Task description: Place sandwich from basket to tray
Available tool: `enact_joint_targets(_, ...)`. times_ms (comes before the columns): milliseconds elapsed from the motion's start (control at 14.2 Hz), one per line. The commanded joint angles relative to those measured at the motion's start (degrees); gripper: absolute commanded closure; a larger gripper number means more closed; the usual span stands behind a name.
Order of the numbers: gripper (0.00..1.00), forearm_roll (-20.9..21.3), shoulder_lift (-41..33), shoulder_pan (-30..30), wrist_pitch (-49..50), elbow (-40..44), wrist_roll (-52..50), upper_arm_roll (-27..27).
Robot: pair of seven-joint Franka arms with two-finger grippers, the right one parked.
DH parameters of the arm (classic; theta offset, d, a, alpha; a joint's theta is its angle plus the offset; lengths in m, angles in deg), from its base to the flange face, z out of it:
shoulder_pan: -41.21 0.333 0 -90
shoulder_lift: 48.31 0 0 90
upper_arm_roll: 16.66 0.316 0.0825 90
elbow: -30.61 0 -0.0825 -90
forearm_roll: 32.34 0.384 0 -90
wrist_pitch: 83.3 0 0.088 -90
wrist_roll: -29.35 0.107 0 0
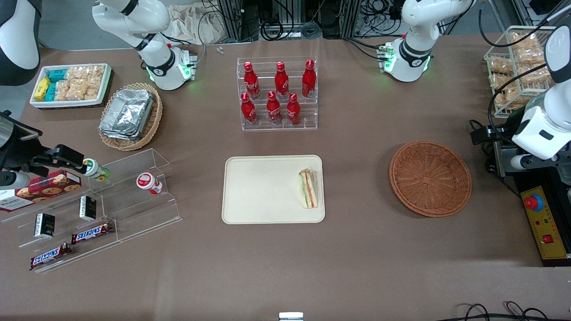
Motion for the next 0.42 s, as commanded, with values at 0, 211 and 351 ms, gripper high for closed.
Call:
enact_joint_targets(0,0.0,-0.7,-0.8,-9.7,1.5,1.1,2.6,10.1)
enact_joint_targets(211,0.0,-1.9,-0.8,-14.6,1.5,1.1,2.6,15.7)
enact_joint_targets(351,0.0,-3.4,-0.8,-16.3,1.4,1.1,2.5,18.4)
